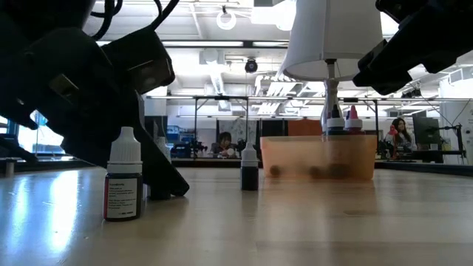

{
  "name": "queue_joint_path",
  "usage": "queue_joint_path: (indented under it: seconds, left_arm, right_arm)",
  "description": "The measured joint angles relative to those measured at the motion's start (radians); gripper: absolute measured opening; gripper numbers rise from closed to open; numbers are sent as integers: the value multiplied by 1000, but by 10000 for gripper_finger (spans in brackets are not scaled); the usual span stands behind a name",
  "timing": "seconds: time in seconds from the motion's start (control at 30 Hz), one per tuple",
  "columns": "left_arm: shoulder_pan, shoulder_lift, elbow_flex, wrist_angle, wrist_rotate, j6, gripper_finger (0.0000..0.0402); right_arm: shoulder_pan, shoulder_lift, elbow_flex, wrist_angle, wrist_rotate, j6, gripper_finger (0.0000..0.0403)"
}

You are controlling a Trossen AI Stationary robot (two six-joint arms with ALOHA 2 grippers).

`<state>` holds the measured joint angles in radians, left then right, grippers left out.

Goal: Pick & Place food coloring
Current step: Put the top small red food coloring bottle into the orange container

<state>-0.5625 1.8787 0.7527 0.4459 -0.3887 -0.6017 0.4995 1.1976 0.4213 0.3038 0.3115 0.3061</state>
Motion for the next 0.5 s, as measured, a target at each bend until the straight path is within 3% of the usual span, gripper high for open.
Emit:
queue_joint_path:
  seconds: [0.17,0.3,0.5]
  left_arm:
    - [0,8,46,4,-77,29,63]
    - [51,6,136,13,-176,33,63]
    - [238,4,335,-43,-138,194,78]
  right_arm:
    - [0,0,0,0,-2,0,140]
    - [0,0,0,0,-7,0,140]
    - [10,0,0,-30,-49,54,140]
